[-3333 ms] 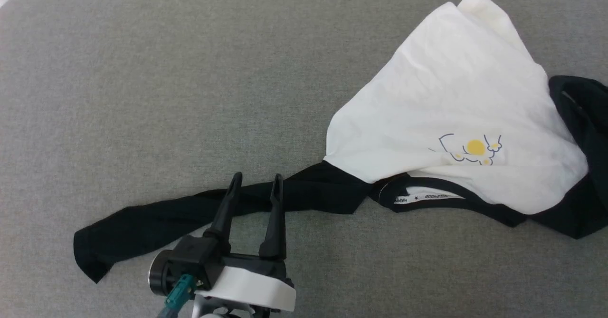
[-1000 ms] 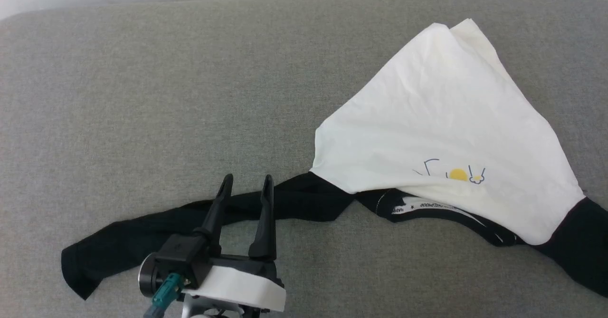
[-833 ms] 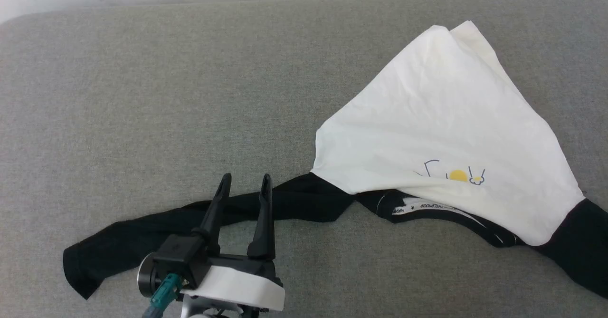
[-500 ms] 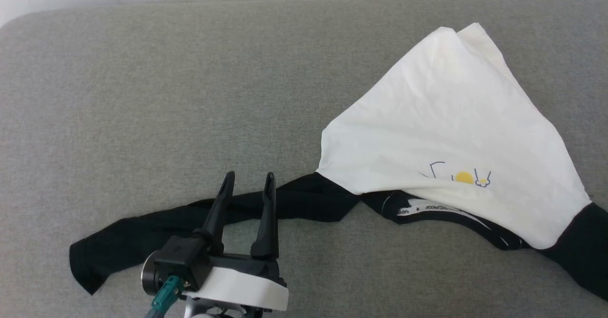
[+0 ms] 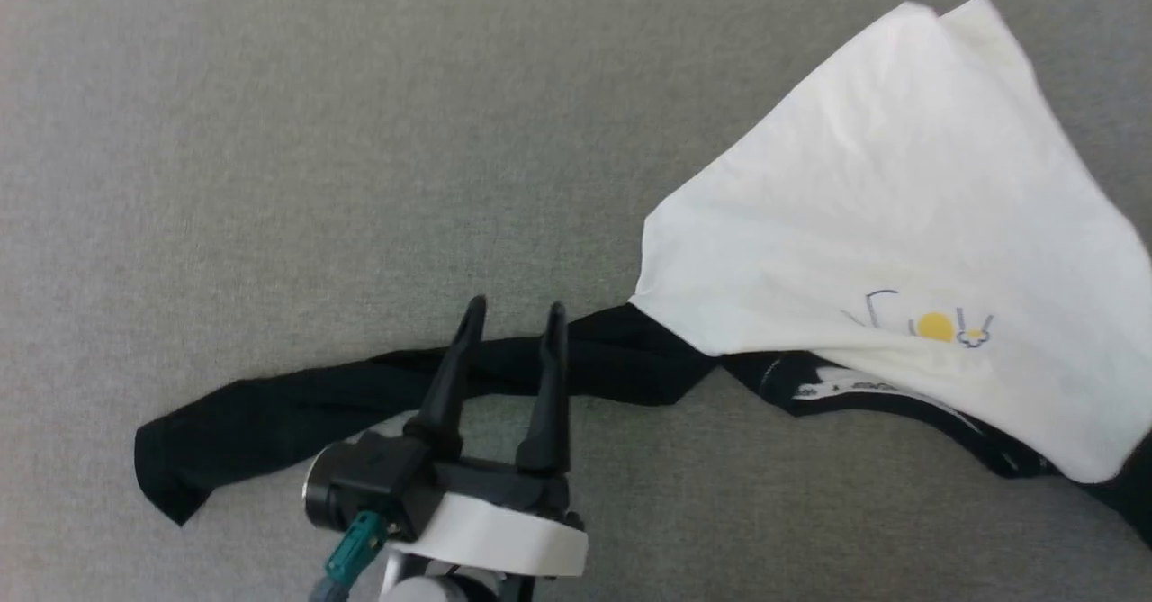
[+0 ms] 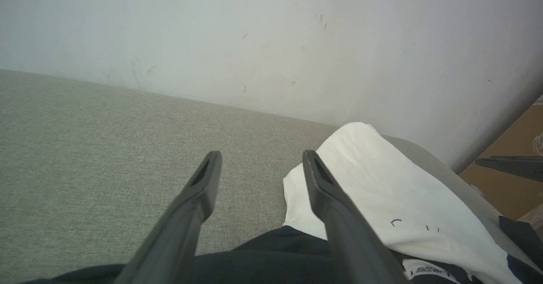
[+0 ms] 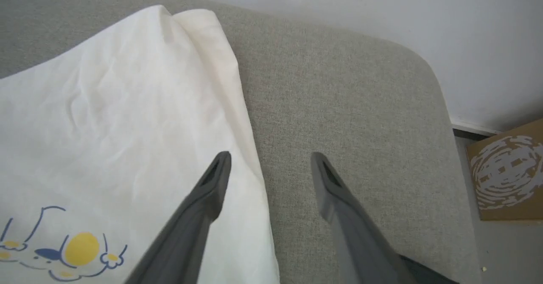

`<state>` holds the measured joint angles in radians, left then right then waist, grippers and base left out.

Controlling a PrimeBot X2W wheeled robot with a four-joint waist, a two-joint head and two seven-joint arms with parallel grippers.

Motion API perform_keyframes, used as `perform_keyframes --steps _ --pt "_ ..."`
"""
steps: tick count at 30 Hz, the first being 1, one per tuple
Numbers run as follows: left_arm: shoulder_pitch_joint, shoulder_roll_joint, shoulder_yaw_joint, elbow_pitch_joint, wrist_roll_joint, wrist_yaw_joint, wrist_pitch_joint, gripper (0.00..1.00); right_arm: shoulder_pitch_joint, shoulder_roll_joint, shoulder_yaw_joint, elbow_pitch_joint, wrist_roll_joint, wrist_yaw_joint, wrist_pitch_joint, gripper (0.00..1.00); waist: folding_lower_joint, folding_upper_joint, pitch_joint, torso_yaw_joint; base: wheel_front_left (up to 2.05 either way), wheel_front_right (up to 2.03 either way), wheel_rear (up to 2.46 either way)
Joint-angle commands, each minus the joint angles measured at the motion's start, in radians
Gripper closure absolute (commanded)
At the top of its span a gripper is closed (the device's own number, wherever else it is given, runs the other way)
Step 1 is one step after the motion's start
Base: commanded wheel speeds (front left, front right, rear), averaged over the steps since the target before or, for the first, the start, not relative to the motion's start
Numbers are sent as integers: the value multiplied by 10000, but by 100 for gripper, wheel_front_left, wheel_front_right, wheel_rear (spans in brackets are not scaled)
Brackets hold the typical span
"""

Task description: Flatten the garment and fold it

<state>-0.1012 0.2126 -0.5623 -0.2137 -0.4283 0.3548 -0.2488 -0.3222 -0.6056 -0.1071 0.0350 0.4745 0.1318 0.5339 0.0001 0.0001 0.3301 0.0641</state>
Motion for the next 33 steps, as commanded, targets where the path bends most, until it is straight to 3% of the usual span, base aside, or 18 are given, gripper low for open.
perform_keyframes --steps 1,11,12,13,14,15,22,33 --pt "-258 -127 -76 35 132 -53 -83 0 -588 -91 291 551 -35 -11 195 0 -1 -1 757 560 0 0 0" --pt "-576 -590 -237 199 427 -139 -116 0 -1854 -727 1910 2463 254 -11 697 0 -1 -1 1733 1298 0 0 0" --pt "-593 -628 -242 215 449 -159 -119 0 -1868 -803 2049 2569 330 -11 774 7 -1 -1 1781 1334 0 0 0" --pt "-608 -665 -245 235 470 -179 -120 0 -1885 -880 2151 2667 393 -11 850 58 -1 -1 1814 1357 0 0 0" --pt "-623 -699 -245 257 490 -197 -122 0 -1913 -961 2235 2737 449 -11 916 88 -1 -1 1840 1375 0 0 0" --pt "-638 -732 -241 277 507 -215 -123 0 -1969 -1069 2337 2729 488 -11 922 100 -1 -1 1860 1389 0 0 0" --pt "-730 -981 -207 347 605 -391 -127 0 -2935 -2131 2762 1998 463 -11 284 100 -1 -1 1991 1573 0 0 0" --pt "-798 -1407 -360 308 828 -699 -129 0 -6039 -3412 3605 1732 -542 -11 -432 100 -1 -1 2560 2596 0 0 0"
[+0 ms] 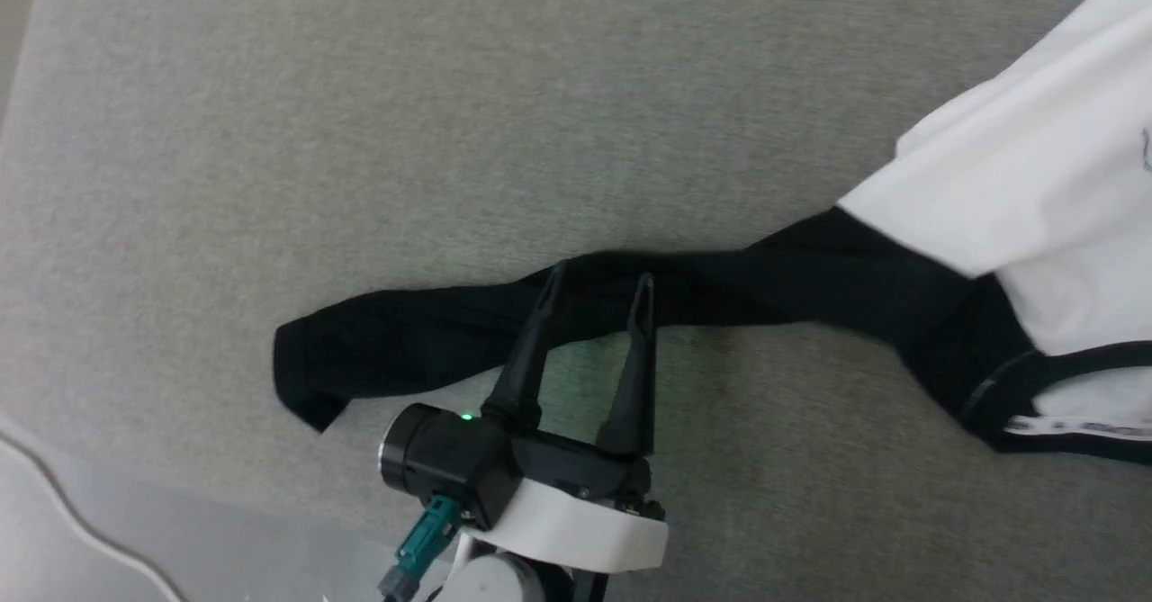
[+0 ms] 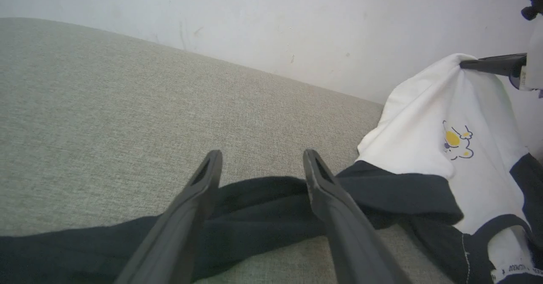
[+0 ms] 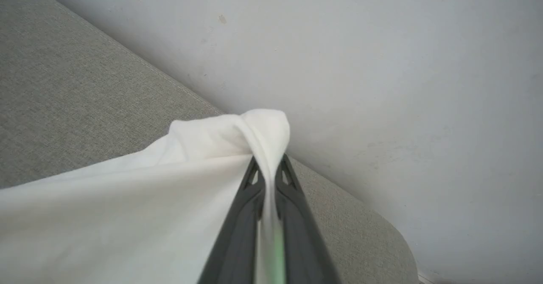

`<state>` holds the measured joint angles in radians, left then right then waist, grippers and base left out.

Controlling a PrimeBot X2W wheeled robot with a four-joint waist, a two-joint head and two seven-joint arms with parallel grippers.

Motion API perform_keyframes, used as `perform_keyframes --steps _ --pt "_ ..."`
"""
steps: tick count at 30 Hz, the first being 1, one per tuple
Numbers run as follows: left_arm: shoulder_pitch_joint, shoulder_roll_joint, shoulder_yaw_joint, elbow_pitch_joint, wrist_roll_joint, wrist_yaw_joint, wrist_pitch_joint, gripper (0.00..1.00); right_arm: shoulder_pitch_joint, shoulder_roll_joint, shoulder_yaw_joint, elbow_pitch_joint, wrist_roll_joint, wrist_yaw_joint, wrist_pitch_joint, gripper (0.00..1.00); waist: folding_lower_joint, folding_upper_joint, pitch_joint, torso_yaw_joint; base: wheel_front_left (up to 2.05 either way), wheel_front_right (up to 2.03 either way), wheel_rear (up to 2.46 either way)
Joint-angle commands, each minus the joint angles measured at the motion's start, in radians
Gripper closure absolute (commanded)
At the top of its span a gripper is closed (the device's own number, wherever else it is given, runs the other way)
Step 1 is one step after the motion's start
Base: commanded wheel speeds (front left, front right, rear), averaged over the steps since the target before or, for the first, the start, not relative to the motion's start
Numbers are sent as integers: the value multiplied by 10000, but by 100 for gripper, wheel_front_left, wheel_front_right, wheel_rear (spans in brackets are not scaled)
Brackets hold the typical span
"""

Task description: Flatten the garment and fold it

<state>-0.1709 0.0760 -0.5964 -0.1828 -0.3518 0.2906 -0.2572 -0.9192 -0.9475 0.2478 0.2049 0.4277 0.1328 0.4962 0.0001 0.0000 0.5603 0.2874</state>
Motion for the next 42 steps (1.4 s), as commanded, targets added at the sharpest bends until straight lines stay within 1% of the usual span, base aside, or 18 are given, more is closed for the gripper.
perform_keyframes --steps 1,4,8,9,10,11,14,17,20,23,26,29,32,35,37,39,40,42 --pt "-89 -70 -41 22 61 -94 -44 0 -288 -15 205 183 -180 -21 -90 100 -1 0 295 472 0 0 0" --pt "-66 -141 -109 87 51 -210 -44 0 -714 -29 726 691 -478 -21 -338 100 -1 0 345 774 0 0 0" --pt "-61 -195 -208 228 60 -340 -45 0 -906 72 1230 1588 -856 -21 -945 100 -1 0 292 1043 0 0 0" --pt "-74 -203 -223 257 83 -351 -45 0 -923 139 1299 1810 -917 -21 -1112 82 -1 0 289 1056 0 0 0" --pt "-92 -210 -233 275 103 -351 -45 0 -919 213 1380 2029 -976 -21 -1263 51 -1 0 287 1047 0 0 0" --pt "-110 -216 -235 286 117 -351 -45 0 -912 298 1475 2232 -985 -21 -1371 0 -1 0 271 1012 0 0 0" --pt "-152 -226 -189 342 175 -348 -45 0 -994 572 1698 2630 -879 -21 -1738 0 -1 0 183 753 0 0 0" --pt "-185 -196 -46 441 262 -355 -45 0 -1079 843 1828 2870 -530 -21 -2040 0 -1 0 -88 356 0 0 0" --pt "-196 -103 111 524 275 -386 -45 0 -994 1209 1556 2913 62 -21 -2462 0 -1 0 -533 -76 0 0 0" --pt "-144 46 252 583 222 -403 -41 0 -488 1570 992 2736 751 -21 -2939 0 -1 0 -1065 -506 0 0 0" --pt "14 244 399 587 140 -371 0 0 440 1698 359 2206 1231 -21 -3347 0 -1 0 -1626 -905 0 0 0" --pt "270 482 581 507 30 -297 90 0 1826 1896 -596 1368 1575 -21 -3576 0 -1 0 -2113 -1294 0 0 0" --pt "587 739 763 354 -69 -208 171 0 3556 2331 -1780 286 1611 -21 -3731 0 -1 0 -2546 -1716 0 0 0" --pt "874 957 894 215 -185 -176 231 0 5518 3116 -3103 -984 1322 -21 -3740 0 -1 0 -2889 -2064 0 0 0" --pt "999 1071 936 139 -241 -207 235 0 6795 3839 -4008 -1884 965 -21 -3718 0 -1 0 -3070 -2224 0 0 0" --pt "1110 1174 988 91 -267 -216 220 0 8000 4746 -4834 -2845 484 -21 -3736 0 -1 0 -3228 -2341 0 0 0" --pt "1175 1217 1017 86 -289 -212 214 0 8550 5328 -5217 -3291 321 -21 -3738 0 -1 0 -3302 -2393 0 0 0" --pt "1319 1288 1090 72 -348 -195 196 0 9517 6383 -5676 -4108 -48 -21 -3779 0 -1 0 -3435 -2506 0 0 0"
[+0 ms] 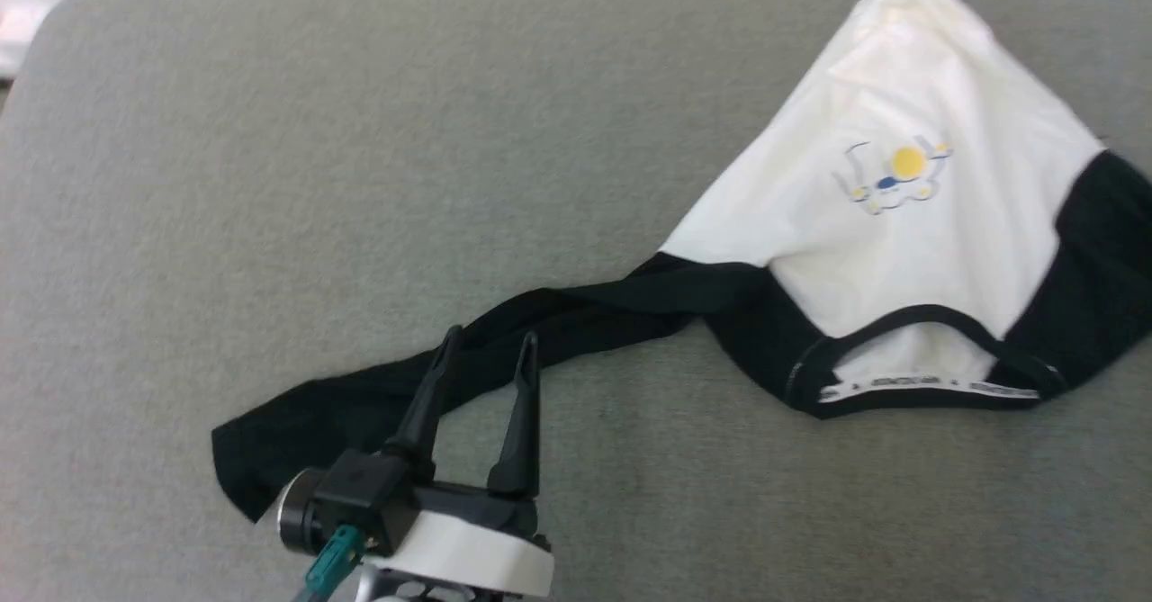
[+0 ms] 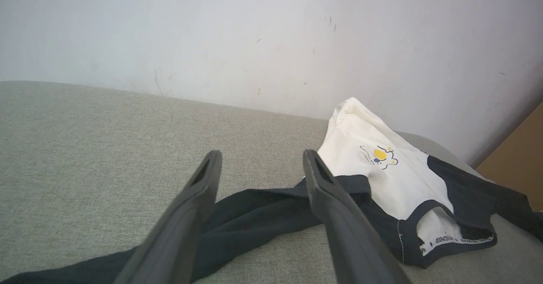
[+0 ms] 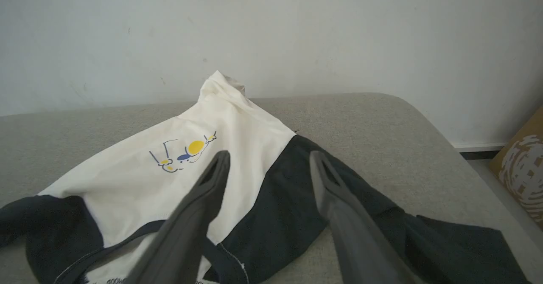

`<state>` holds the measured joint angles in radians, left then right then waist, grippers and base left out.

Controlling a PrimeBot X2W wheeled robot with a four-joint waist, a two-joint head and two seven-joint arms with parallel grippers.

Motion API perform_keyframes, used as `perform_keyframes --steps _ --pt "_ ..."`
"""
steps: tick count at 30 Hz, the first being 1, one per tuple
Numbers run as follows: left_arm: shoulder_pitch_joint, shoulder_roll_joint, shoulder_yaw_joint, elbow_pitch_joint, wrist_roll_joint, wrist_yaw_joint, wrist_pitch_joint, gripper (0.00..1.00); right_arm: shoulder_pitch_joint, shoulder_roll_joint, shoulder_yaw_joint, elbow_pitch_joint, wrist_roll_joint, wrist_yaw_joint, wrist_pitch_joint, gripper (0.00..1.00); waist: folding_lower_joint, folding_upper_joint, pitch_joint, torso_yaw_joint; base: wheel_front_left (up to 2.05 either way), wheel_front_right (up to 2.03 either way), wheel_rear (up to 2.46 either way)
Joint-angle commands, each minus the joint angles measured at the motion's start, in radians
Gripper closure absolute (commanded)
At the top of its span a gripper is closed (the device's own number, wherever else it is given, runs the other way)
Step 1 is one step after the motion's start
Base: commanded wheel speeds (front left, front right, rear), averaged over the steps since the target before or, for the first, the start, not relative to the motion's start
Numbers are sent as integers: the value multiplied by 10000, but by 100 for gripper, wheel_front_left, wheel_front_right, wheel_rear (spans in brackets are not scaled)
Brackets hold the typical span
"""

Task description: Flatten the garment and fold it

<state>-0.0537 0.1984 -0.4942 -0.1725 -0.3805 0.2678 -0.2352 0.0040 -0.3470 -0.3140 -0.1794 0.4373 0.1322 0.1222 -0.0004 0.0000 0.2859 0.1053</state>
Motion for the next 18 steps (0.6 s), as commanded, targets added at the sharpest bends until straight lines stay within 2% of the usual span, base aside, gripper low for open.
perform_keyframes --steps 1,4,6,11,18 --pt "232 103 118 -41 -87 52 -37 0 678 903 -187 -561 -263 -15 -60 0 4 0 -755 -764 0 0 0" --pt "429 306 196 -45 -50 90 -44 0 1541 2125 -252 -1180 -558 -15 -77 0 4 0 -894 -999 0 0 0" --pt "407 460 202 -50 49 94 23 0 1803 2486 -147 -1381 -659 -15 -63 0 4 0 -902 -1146 0 0 0" --pt "-293 1211 127 -28 739 69 952 0 1824 2710 -5 -1738 -898 -15 -33 0 4 0 -717 -1343 0 0 0" --pt "-1409 2486 -251 577 1155 -499 4325 0 1618 2619 78 -1875 -925 -15 122 0 4 0 -224 -1209 0 0 0"
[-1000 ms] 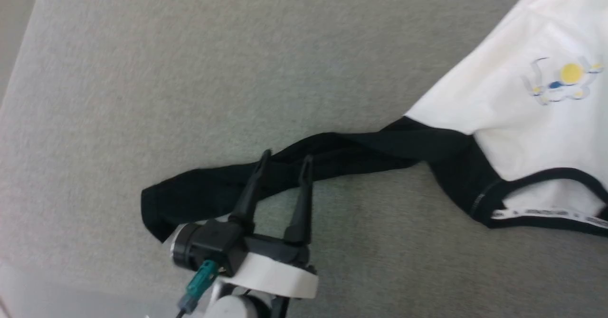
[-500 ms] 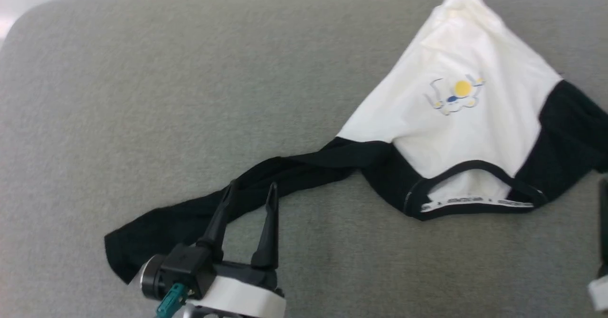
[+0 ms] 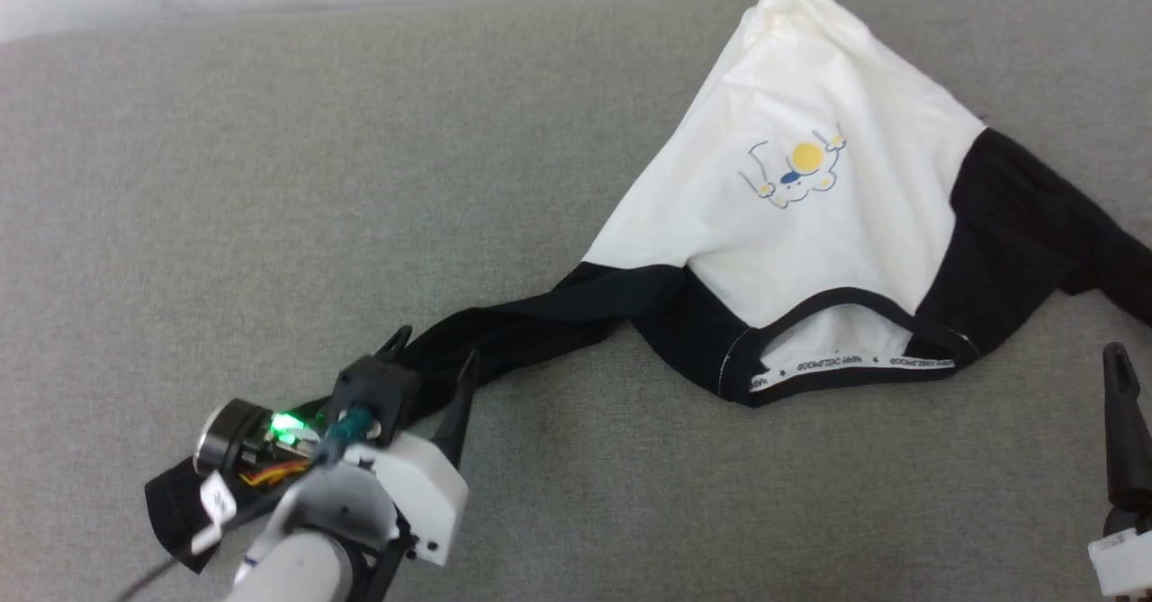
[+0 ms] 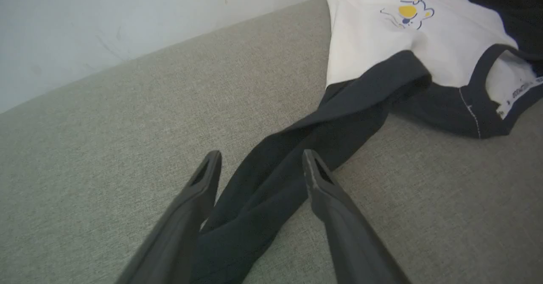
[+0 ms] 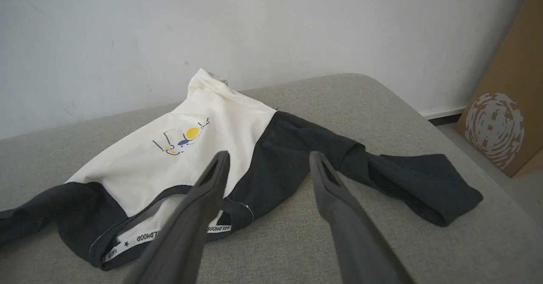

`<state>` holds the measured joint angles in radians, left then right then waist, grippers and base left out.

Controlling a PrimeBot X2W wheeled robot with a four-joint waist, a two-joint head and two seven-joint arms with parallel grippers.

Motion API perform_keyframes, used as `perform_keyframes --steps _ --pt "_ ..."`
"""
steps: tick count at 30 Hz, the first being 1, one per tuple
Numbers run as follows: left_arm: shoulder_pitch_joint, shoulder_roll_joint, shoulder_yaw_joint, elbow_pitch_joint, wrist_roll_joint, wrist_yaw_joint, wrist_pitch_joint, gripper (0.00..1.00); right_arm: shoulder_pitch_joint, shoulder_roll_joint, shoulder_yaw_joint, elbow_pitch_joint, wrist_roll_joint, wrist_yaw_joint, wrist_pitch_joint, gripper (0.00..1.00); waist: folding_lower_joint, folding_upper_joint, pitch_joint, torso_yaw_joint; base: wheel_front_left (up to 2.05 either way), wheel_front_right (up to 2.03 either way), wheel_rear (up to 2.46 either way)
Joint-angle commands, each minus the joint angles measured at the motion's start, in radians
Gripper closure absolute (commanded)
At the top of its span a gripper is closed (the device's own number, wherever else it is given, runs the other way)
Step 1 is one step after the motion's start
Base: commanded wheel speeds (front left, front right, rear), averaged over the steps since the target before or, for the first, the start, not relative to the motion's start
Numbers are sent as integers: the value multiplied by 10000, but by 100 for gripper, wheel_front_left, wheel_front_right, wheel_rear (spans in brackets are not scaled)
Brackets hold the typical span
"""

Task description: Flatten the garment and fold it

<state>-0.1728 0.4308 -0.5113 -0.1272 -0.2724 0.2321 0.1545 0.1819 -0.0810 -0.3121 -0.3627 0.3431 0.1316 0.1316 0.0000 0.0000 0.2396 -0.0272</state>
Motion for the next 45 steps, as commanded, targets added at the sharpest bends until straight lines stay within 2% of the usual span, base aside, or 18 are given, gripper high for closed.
perform_keyframes --steps 1,6,14,16,17,22,27,28,29,30,31,32,33,37,41,42,44,45 --pt "-361 214 -87 218 -4 -200 867 0 -175 -62 93 -45 50 -9 42 0 0 0 317 147 0 0 0" --pt "-1029 423 -386 697 -159 -567 2790 0 -254 -171 199 -72 159 -9 86 0 0 0 635 256 0 0 0" --pt "-1487 242 -707 1724 -525 -949 3960 0 -397 -359 299 -101 262 -9 141 0 0 0 867 241 0 0 0" --pt "-1515 171 -761 1879 -652 -1065 3993 96 -423 -394 306 -103 271 -9 145 0 0 0 883 225 0 0 0" --pt "-1526 141 -737 1906 -681 -1066 3879 100 -426 -403 304 -102 271 -9 148 0 0 0 878 223 0 0 0" --pt "-1686 247 -437 1573 -158 -635 2548 100 -351 -372 218 -108 232 -9 185 0 0 0 722 324 0 0 0" --pt "-1757 841 176 618 849 321 1161 100 -328 -377 190 -190 165 -9 274 0 0 0 567 516 0 0 0" --pt "-1710 1015 293 413 1074 519 952 97 -331 -377 191 -198 155 -9 294 0 0 0 550 547 0 0 0" --pt "-1635 1187 385 212 1310 714 772 74 -333 -380 198 -205 146 -9 310 0 0 0 535 576 0 0 0" --pt "-1518 1338 450 21 1517 897 653 68 -333 -383 207 -208 142 -9 326 0 0 0 527 600 0 0 0" --pt "-1376 1476 540 -137 1660 1071 542 72 -330 -383 210 -213 142 -9 337 0 0 0 531 623 0 0 0" --pt "-1216 1588 643 -236 1732 1224 417 90 -325 -389 211 -218 143 -9 346 0 0 0 541 647 0 0 0" --pt "-1007 1702 697 -263 1766 1321 377 100 -315 -402 217 -217 146 -9 356 0 0 0 547 669 0 0 0" --pt "-225 1757 842 -222 1549 1649 287 100 -276 -452 220 -208 156 -9 394 0 0 0 565 730 0 0 0" --pt "182 1362 883 7 1048 1773 -69 100 -279 -517 253 -211 162 -9 471 0 0 0 556 793 0 0 0" --pt "223 1252 894 128 912 1762 -207 96 -283 -530 265 -213 164 -9 494 0 0 0 543 808 0 0 0" --pt "259 975 991 339 523 1717 -520 61 -283 -550 282 -219 162 -9 539 0 0 0 503 836 0 0 0" --pt "261 851 1059 453 334 1689 -696 18 -278 -554 282 -219 158 -9 560 0 0 0 470 853 0 0 0"
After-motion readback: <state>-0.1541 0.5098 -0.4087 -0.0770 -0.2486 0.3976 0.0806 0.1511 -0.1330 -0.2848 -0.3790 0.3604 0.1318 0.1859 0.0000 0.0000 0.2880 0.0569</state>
